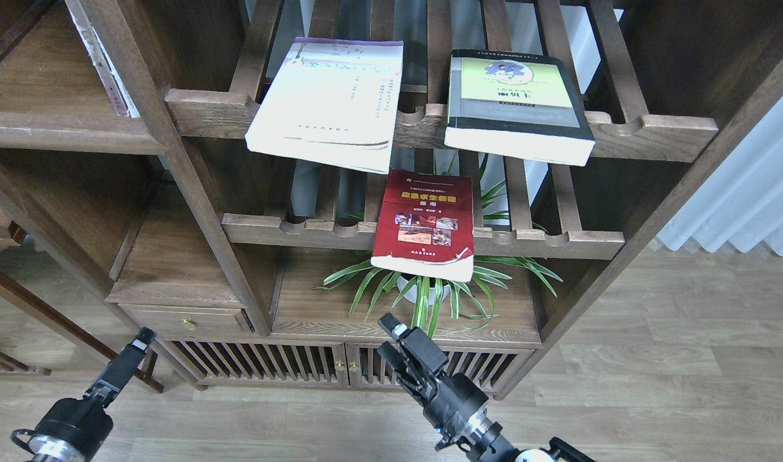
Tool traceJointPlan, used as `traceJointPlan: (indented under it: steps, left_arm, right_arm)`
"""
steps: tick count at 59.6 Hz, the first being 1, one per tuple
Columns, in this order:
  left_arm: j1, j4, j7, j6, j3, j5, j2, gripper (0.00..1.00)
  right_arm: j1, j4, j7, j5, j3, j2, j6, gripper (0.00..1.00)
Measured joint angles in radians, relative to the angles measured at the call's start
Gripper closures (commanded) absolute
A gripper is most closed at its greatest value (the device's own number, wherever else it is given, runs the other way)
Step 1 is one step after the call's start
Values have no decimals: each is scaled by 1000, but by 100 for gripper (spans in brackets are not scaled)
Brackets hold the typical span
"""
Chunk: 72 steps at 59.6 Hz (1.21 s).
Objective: Organize books on shelf
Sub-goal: 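Raise both grippers and reach the right gripper toward the red book, then grasp the red book's lower edge with the right gripper and pull it out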
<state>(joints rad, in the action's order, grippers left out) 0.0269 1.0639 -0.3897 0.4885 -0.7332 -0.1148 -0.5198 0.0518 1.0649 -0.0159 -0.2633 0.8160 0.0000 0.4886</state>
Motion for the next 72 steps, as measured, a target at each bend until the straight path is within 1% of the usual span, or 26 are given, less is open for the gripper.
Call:
traceJointPlan:
  steps: [5,12,13,15,21,26,29,33,35,36,43,46,47,49,50,51,52,53,66,72]
  left_arm:
    - [0,-3,0,0,-2,1,-1,0]
    - [0,-26,0,0,-4,1,-1,0]
    - [5,-38,0,0,-5,1,-1,0]
    - [8,-43,0,0,-6,1,-1,0]
    - [14,-50,0,0,-6,1,-1,0]
    - [20,-54,0,0,-6,1,0,0]
    - [21,-58,0,0,-6,1,0,0]
    - [26,-66,0,0,-6,1,0,0]
    - [29,-69,0,0,-6,1,0,0]
    - [30,-71,0,0,-6,1,0,0]
    - [42,-77,0,0,-6,1,1,0]
    - [48,-77,0,0,-6,1,1,0]
    - [49,-77,0,0,-6,1,1,0]
    - [52,-78,0,0,-6,1,1,0]
    - [54,-78,0,0,-6,1,1,0]
    - [55,-79,0,0,-6,1,1,0]
    - [56,-81,0,0,-6,1,1,0]
    - [57,-82,0,0,-6,1,1,0]
    - [73,-134,0,0,-6,1,3,0]
    - [74,-137,-3,0,-6,-2,4,0]
  right_arm:
    - [24,-11,11,-2,19,0,0,0]
    - [60,-19,40,-3,32,0,0,0]
    - [75,-22,59,-4,34,0,0,0]
    - [79,-24,66,-4,34,0,0,0]
    - [100,-54,111,-9,38,0,0,1]
    - [115,-84,136,-16,39,0,0,2]
    - [124,-101,147,-24,40,0,0,6]
    - [131,-110,159,-35,40,0,0,14]
    - [135,-111,167,-42,40,0,0,16]
    - [136,-112,171,-45,40,0,0,19]
    - [146,-112,196,-58,41,0,0,32]
    - [148,-112,201,-60,41,0,0,44]
    - [148,-112,202,-60,41,0,0,52]
    - [148,-112,203,-60,41,0,0,62]
    - [148,-112,204,-60,42,0,0,74]
    - [148,-112,204,-60,42,0,0,82]
    - [148,-112,204,-60,42,0,0,87]
    - [146,-112,204,-61,43,0,0,96]
    - [130,-126,202,-81,62,0,0,96]
    - [121,-121,196,-83,60,0,0,96]
